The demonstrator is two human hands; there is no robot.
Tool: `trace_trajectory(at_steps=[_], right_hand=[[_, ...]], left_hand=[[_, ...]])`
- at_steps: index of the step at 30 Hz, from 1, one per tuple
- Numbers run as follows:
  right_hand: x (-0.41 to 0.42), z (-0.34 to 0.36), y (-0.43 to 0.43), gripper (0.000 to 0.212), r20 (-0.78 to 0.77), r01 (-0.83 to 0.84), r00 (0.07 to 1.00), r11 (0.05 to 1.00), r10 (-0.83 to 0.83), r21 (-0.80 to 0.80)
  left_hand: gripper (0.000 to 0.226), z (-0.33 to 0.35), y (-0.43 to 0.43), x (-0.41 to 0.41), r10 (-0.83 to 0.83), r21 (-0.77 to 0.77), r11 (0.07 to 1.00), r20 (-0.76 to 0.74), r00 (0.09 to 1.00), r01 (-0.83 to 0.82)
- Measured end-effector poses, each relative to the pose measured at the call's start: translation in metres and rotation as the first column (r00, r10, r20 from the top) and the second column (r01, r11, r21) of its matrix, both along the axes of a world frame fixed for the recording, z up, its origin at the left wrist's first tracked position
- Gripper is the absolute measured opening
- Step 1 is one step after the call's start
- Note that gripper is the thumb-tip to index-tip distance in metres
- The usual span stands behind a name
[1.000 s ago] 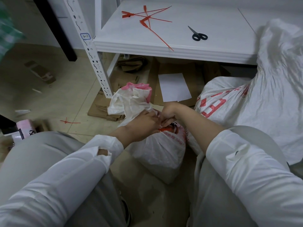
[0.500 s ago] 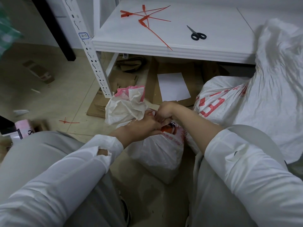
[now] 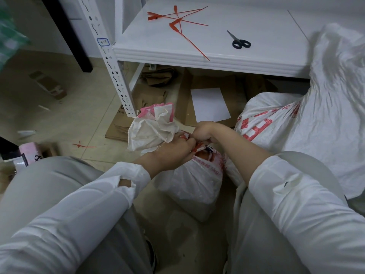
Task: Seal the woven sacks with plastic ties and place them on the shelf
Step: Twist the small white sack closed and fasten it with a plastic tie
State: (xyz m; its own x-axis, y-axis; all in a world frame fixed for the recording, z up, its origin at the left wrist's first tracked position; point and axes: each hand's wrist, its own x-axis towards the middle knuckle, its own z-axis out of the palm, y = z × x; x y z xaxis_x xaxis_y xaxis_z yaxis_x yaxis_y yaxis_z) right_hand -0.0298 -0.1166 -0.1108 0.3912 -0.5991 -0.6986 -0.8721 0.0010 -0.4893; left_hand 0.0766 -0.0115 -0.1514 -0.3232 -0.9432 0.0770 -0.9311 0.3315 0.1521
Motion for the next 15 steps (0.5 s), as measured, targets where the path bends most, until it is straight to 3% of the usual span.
trace_trajectory(at_steps=[7,15], right_hand=[[0.0,0.004,0.0,0.009,0.033,0.017,0.999,0.999,-0.018,0.039],[-0.002,0.007,0.0,0.007,0.067,0.068,0.995,0.995,-0.073,0.077]], left_hand=[[0.018,0.009,0.002,-0.005,0.034,-0.059,0.998,-0.071,0.997,-0.039],[0.024,0.011,-0.001,-0.004,0.081,-0.011,0.997,-0.038,0.996,-0.082]])
